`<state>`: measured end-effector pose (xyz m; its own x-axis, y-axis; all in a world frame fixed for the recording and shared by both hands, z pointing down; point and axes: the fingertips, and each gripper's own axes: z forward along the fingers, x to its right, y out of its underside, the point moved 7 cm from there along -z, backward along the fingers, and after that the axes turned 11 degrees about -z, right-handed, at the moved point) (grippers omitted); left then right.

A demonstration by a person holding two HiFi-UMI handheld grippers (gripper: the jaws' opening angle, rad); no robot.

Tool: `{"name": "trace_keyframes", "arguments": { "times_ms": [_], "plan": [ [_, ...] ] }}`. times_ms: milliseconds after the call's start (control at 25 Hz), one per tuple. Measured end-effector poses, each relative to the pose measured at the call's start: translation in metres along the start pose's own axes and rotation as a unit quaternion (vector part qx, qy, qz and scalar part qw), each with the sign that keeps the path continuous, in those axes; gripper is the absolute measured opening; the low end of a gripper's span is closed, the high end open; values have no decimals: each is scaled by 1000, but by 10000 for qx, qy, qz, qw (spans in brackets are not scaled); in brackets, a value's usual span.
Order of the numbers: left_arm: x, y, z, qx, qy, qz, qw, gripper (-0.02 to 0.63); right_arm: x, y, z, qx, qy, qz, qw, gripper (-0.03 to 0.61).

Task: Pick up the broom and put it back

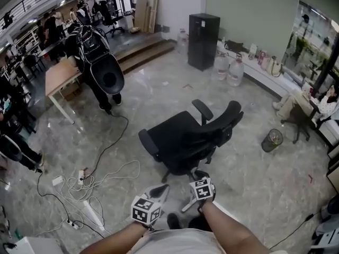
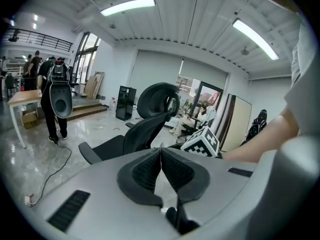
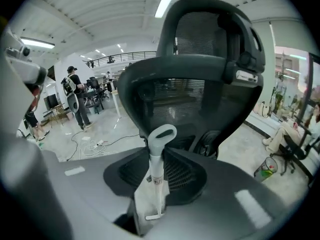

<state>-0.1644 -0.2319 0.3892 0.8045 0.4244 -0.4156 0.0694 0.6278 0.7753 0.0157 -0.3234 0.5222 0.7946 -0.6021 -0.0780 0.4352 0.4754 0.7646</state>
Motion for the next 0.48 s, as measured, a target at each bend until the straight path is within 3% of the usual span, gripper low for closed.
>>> {"name": "trace_keyframes", "arguments": {
  "times_ms": [200, 480],
  "plan": [
    [-29, -16, 10, -24, -315, 21, 9995, 8, 26, -28, 58, -9, -188, 12, 9998, 88],
    [-52, -18, 25, -68, -423, -231, 9988, 8, 33, -41, 96, 15, -424, -12, 9991, 102]
  ]
}}
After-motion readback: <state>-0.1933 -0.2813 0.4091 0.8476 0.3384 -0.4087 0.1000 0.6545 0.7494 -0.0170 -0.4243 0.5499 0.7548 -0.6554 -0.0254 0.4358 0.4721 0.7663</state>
